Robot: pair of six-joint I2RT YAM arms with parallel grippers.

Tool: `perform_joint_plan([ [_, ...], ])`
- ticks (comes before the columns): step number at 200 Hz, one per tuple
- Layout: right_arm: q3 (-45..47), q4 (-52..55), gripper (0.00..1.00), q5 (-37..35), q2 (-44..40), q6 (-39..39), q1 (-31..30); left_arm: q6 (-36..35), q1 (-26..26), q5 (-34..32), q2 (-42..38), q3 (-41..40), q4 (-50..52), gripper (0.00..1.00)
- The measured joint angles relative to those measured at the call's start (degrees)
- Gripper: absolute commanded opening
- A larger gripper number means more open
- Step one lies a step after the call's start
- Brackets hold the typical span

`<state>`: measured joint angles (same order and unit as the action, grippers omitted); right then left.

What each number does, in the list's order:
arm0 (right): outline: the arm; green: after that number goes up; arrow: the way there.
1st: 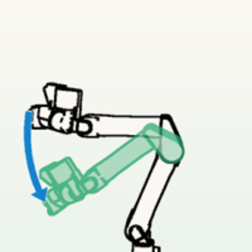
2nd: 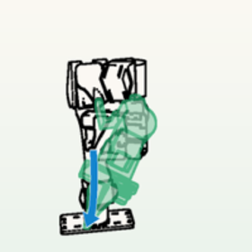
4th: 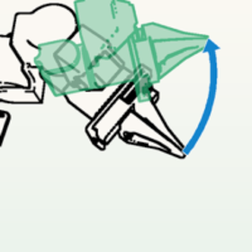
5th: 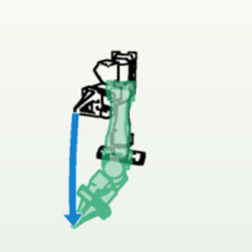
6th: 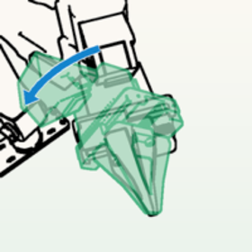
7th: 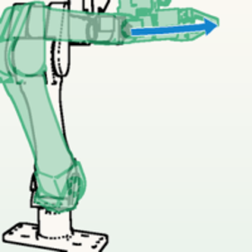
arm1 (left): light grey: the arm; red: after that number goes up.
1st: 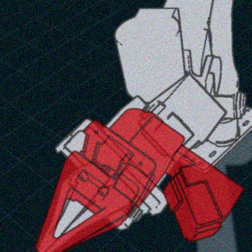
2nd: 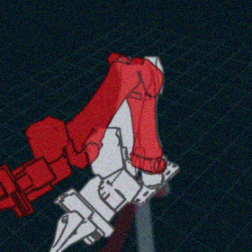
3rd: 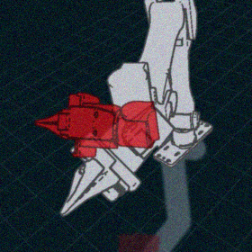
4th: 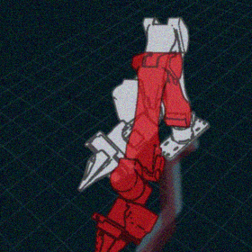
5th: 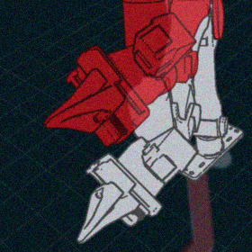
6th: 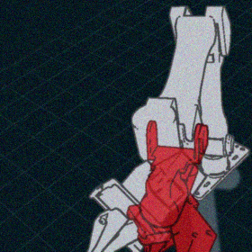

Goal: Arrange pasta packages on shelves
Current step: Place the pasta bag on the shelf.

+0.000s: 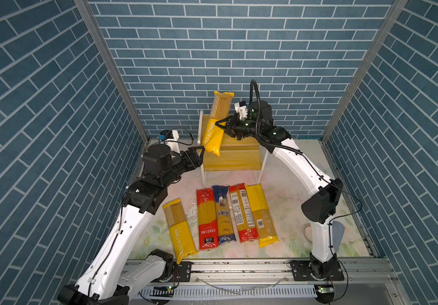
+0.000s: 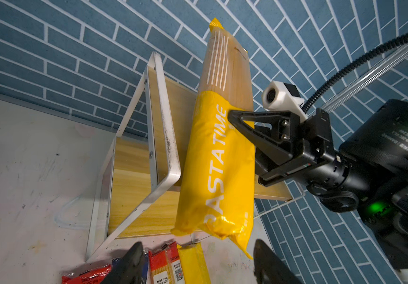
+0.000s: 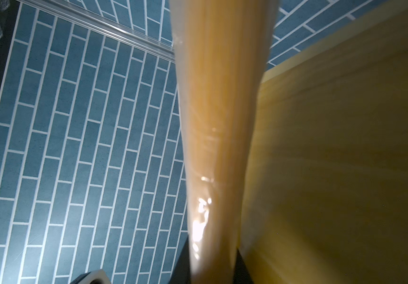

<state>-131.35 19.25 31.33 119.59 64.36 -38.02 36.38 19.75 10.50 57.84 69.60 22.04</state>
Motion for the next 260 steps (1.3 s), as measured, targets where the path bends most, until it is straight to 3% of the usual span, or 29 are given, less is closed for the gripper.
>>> perform_joint_plan([
  [27, -2.4, 2.6, 0.0, 0.2, 1.3, 0.5, 0.0, 0.0, 0.0, 0.0, -1.2, -1.1, -0.3, 0.71],
  [67, -5.1, 6.8, 0.13, 0.2, 1.9, 0.3, -0.1, 0.2, 0.0, 0.2, -1.2, -1.6, -1.2, 0.71],
  [150, -13.3, 19.8, 0.18, -0.7, 3.0, -3.3, -0.1, 0.0, 0.0, 1.2, 0.7, 0.5, -1.3, 0.72],
  [260, -22.4, 23.5, 0.26, -1.0, 10.6, -5.5, -0.1, 0.0, 0.0, 2.4, 3.5, 1.3, -1.8, 0.72],
])
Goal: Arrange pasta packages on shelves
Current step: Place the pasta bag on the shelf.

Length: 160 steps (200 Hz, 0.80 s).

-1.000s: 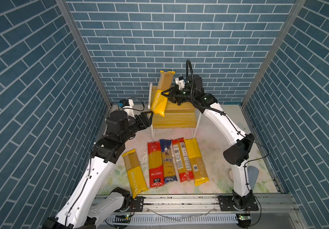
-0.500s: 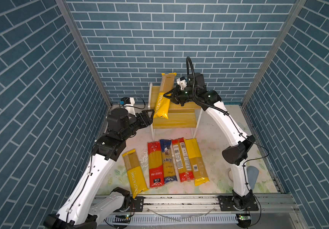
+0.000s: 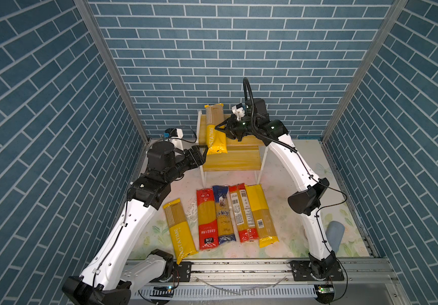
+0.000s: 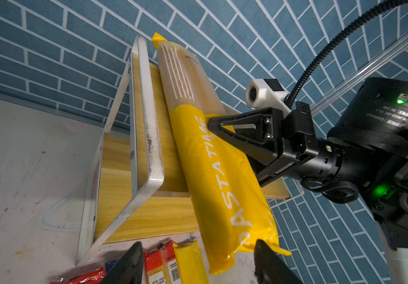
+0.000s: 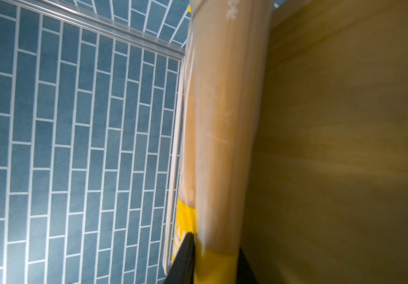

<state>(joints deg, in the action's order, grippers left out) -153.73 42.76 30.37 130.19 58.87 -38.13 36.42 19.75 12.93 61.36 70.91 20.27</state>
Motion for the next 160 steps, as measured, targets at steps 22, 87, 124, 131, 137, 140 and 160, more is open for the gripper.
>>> perform_joint_plan([
  [22, -0.2, 1.3, 0.35, -0.9, -0.2, -2.3, 0.2, 0.0, 0.0, 0.0, 0.1, 0.1, 0.0, 0.72],
  [87, 0.0, 4.8, 0.45, -3.8, -4.9, -8.2, 0.9, 0.0, 0.0, 0.2, 0.6, 0.3, -0.1, 0.72],
  [124, 4.3, 3.1, 0.32, -3.8, -9.1, -9.4, 0.7, 0.6, 0.0, 0.5, 0.6, 0.3, -0.8, 0.72],
  [131, 4.7, 2.7, 0.32, -3.8, -9.1, -9.4, 0.5, 0.7, 0.0, 0.7, 0.6, 0.3, -1.0, 0.72],
  [137, 4.9, 2.5, 0.31, -3.8, -9.1, -9.3, 0.2, 0.8, 0.0, 0.7, 0.6, 0.3, -1.1, 0.72],
  [140, 5.1, 2.4, 0.31, -3.8, -9.0, -9.4, 0.1, 0.9, 0.0, 0.9, 0.6, 0.3, -1.2, 0.72],
  [160, 5.5, 1.9, 0.3, -3.6, -8.2, -9.2, -0.9, 1.2, 0.0, 1.2, 0.6, 0.3, -1.3, 0.72],
])
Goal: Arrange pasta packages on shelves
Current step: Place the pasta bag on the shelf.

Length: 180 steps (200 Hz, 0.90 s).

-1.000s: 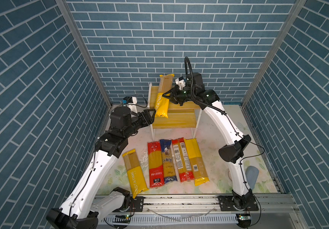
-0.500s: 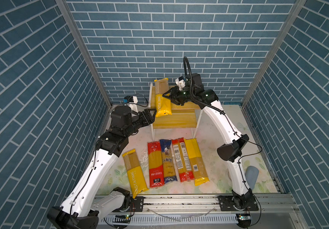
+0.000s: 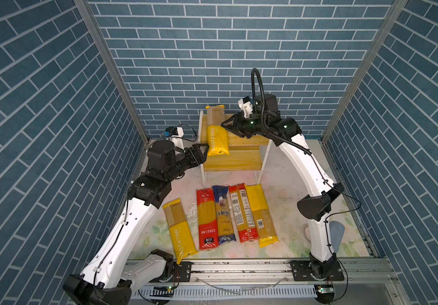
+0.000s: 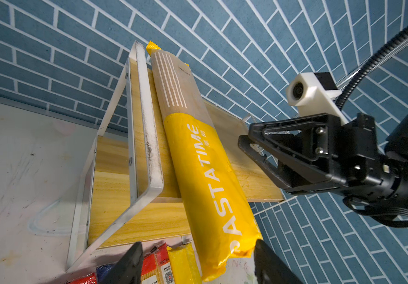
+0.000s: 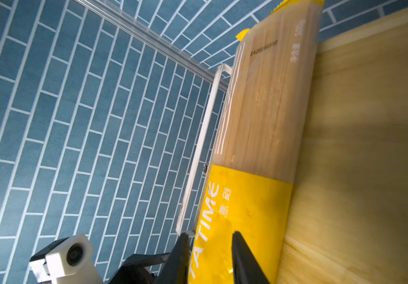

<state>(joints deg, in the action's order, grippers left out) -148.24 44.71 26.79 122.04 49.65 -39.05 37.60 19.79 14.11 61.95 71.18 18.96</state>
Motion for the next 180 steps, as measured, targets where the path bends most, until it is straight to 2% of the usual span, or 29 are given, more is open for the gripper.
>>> perform_joint_plan([
  [52, -4.3, -3.8, 0.31, 4.2, 6.7, 1.6, -1.8, 0.1, 1.5, 0.0, -0.3, 0.0, 0.1, 0.72],
  [95, -1.3, -4.9, 0.4, 7.1, 4.5, 1.1, -0.9, -1.8, 5.7, -2.6, -0.3, 0.4, 1.4, 0.72],
  [121, 6.6, -5.8, 0.42, 9.0, -2.8, -0.7, 0.3, -5.0, 10.3, -6.3, -0.4, 1.7, 3.0, 0.72],
  [142, 15.3, -6.9, 0.42, 9.2, -12.2, -3.1, 1.3, -7.6, 14.3, -8.7, -1.1, 1.9, 3.2, 0.72],
  [180, 42.6, -15.1, 0.43, 8.9, -35.5, -6.1, 3.5, -11.1, 22.8, -14.1, -3.9, -2.2, 1.6, 0.72],
])
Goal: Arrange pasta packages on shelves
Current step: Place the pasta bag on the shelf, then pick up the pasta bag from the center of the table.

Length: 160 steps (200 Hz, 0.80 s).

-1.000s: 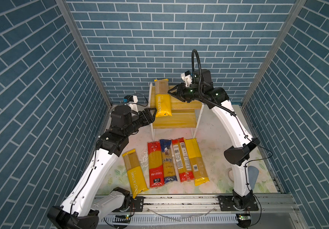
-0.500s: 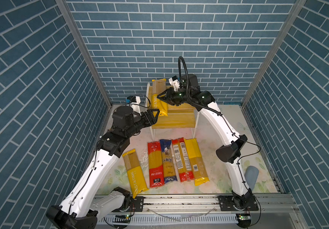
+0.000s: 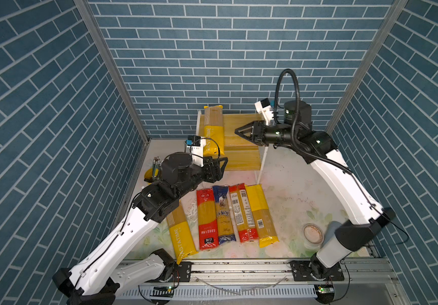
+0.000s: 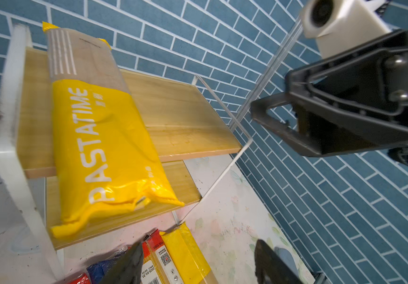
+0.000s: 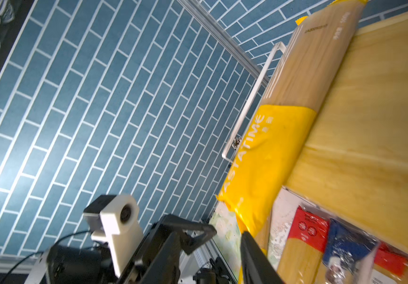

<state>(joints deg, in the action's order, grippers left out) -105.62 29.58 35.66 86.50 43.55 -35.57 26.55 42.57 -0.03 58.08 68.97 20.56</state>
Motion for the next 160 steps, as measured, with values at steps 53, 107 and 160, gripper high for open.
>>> perform_joint_plan([
  [53, 34.2, -3.8, 0.43, -5.3, -22.1, -2.0, 1.7, -0.5, 12.9, -8.1, -1.0, -14.3, -5.1, 0.71],
  [107, 50.6, -1.0, 0.41, -9.2, -30.4, -2.1, 1.7, 1.9, 17.5, -11.3, 5.0, -19.0, -8.2, 0.71],
  [160, 61.7, 0.5, 0.45, -14.2, -24.8, -2.7, 2.5, 5.5, 17.8, -12.8, 12.2, -23.8, -11.8, 0.71],
])
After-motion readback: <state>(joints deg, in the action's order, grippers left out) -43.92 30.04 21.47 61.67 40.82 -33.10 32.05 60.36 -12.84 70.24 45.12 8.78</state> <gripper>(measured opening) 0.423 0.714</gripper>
